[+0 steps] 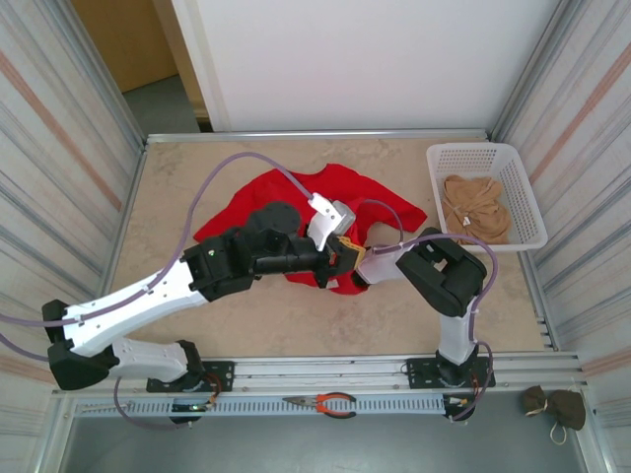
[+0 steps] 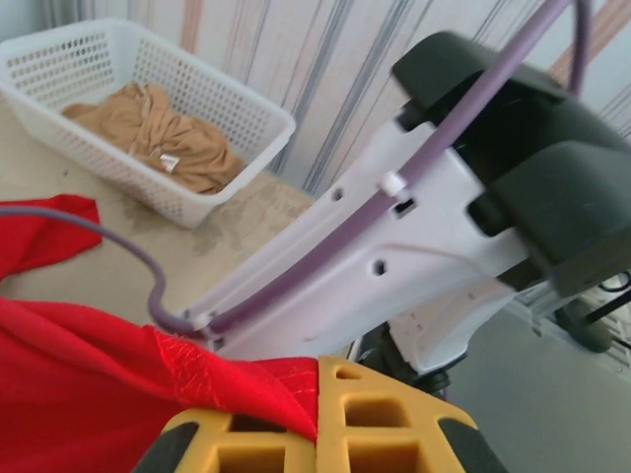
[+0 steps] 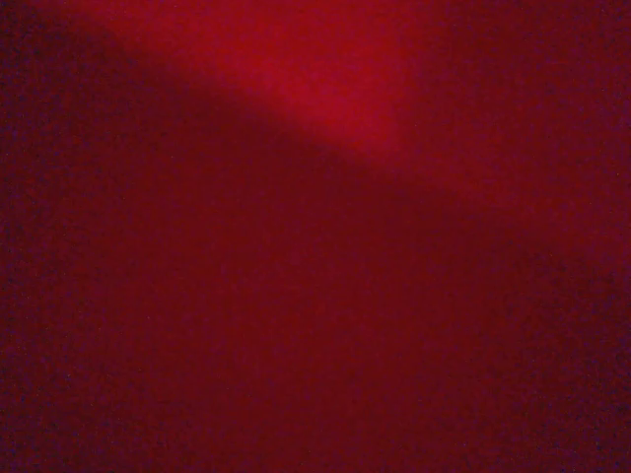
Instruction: Fold the inside-out t-shirt
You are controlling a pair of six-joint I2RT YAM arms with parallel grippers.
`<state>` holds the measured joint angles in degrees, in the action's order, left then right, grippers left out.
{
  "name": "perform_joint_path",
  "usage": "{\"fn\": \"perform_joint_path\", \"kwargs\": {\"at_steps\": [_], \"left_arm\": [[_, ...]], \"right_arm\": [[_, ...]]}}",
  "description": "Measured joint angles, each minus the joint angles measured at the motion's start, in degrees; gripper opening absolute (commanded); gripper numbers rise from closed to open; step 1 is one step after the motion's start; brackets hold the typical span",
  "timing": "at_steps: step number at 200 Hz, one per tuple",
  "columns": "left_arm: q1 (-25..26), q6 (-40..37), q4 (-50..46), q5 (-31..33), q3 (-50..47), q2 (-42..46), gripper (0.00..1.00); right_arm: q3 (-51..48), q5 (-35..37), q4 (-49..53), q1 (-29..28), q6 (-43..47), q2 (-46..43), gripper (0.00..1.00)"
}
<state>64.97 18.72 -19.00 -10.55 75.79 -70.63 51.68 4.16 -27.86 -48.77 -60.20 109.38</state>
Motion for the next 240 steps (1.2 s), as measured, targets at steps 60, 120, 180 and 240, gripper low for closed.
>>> {"fn": "perform_joint_path", "kwargs": {"at_steps": [60,120,180,240], "left_arm": [[0.76,2.58,3.48,-2.32,4.72,-6.91,0.00],[2.54,2.58,2.36,2.82,10.54,-9.94,0.00],[2.69,2.71,3.08,4.20,8.37,-7.34,0.00],[0.83,5.64,12.68,-0.15,0.44,0.33,0.00]], "right_arm": [[12.37,-6.62,1.70,1.68,-0.90,5.90,0.03],[18.36,-9.14,4.44,7.19,-2.43,7.61,0.52],[13.33,-10.05,-3.37,7.26,-4.15,8.02,0.61],[-0.50,-10.93,-21.68,9.27,-4.52,7.41,0.69]]}}
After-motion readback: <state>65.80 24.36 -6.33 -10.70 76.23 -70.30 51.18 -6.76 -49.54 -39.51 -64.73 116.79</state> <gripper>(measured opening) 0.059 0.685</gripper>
